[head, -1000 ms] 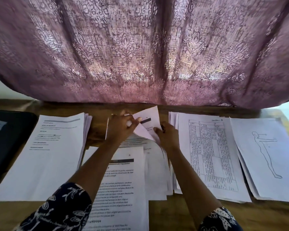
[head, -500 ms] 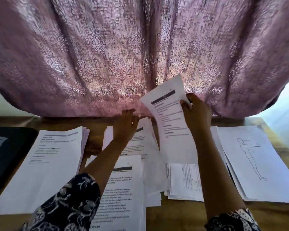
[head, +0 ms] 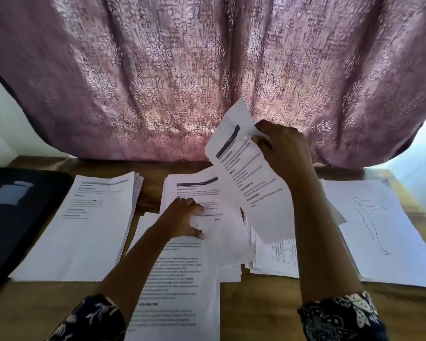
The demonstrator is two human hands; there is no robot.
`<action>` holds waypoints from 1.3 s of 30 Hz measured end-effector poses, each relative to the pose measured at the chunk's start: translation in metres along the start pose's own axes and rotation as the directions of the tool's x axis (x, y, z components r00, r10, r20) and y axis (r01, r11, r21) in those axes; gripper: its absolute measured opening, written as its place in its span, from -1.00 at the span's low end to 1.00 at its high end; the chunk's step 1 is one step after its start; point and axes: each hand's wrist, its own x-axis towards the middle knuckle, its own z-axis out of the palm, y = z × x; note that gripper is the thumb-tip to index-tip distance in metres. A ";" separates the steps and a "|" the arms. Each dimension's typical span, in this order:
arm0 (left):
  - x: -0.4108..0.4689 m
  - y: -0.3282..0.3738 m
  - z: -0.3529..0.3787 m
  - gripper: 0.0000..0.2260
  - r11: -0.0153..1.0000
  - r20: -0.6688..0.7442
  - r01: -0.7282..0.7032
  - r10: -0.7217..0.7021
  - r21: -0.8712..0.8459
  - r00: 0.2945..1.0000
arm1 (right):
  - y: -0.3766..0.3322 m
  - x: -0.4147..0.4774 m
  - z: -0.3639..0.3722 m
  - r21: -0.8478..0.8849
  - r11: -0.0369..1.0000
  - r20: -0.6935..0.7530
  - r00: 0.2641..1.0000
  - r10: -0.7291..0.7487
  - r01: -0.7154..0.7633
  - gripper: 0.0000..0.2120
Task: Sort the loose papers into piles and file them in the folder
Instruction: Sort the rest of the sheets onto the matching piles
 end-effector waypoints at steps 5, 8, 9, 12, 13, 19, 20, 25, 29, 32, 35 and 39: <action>0.003 0.006 -0.006 -0.44 0.996 0.058 0.064 -0.061 -0.056 0.996 | 0.004 0.002 0.003 0.008 0.998 0.041 0.997 0.059 -0.060 -0.72; 0.000 0.008 -0.006 -0.42 0.993 0.096 0.115 -0.111 -0.040 0.989 | 0.013 0.003 0.014 0.049 0.989 0.073 0.988 0.132 -0.136 -0.69; -0.002 0.009 -0.006 -0.37 0.990 0.101 0.135 -0.131 -0.037 0.986 | 0.018 0.004 0.021 0.084 0.983 0.097 0.983 0.158 -0.166 -0.69; -0.011 0.015 -0.007 -0.36 0.987 0.086 0.160 -0.157 -0.030 0.984 | 0.033 0.003 0.039 0.153 0.961 0.196 0.961 0.198 -0.229 -0.74; -0.014 0.015 -0.007 -0.40 0.988 0.070 0.148 -0.146 -0.034 0.987 | 0.038 0.003 0.043 0.169 0.956 0.222 0.954 0.200 -0.240 -0.75; -0.048 0.012 -0.024 -0.80 0.894 0.048 0.044 -0.025 -0.445 0.999 | 0.051 0.006 0.034 0.441 0.835 0.262 0.938 0.229 -0.327 -0.86; -0.054 0.012 -0.035 -0.86 0.864 0.049 0.034 -0.011 -0.503 0.999 | 0.048 0.006 0.032 0.551 0.748 0.286 0.926 0.247 -0.370 -0.91; -0.068 0.003 -0.079 -0.58 0.739 -0.007 0.028 -0.044 -0.673 0.999 | 0.050 0.001 0.072 0.688 0.405 0.495 0.797 0.347 -0.603 -0.83; -0.052 0.006 -0.101 -0.75 0.691 -0.157 -0.007 -0.154 -0.723 0.976 | 0.044 -0.028 0.112 0.580 0.423 0.652 0.708 0.270 -0.696 -0.89; -0.030 0.009 -0.098 -0.90 0.715 -0.237 -0.010 -0.219 -0.699 0.946 | 0.022 -0.050 0.121 0.582 0.347 0.719 0.665 0.202 -0.735 -0.80; -0.012 0.016 -0.089 -0.85 0.750 -0.197 0.049 -0.235 -0.659 0.952 | 0.006 -0.068 0.129 0.553 0.298 0.760 0.618 0.204 -0.778 -0.86; 0.004 0.012 -0.073 -0.67 0.731 -0.064 0.157 -0.265 -0.664 0.962 | -0.005 -0.090 0.139 0.513 0.141 0.817 0.533 0.221 -0.846 -0.79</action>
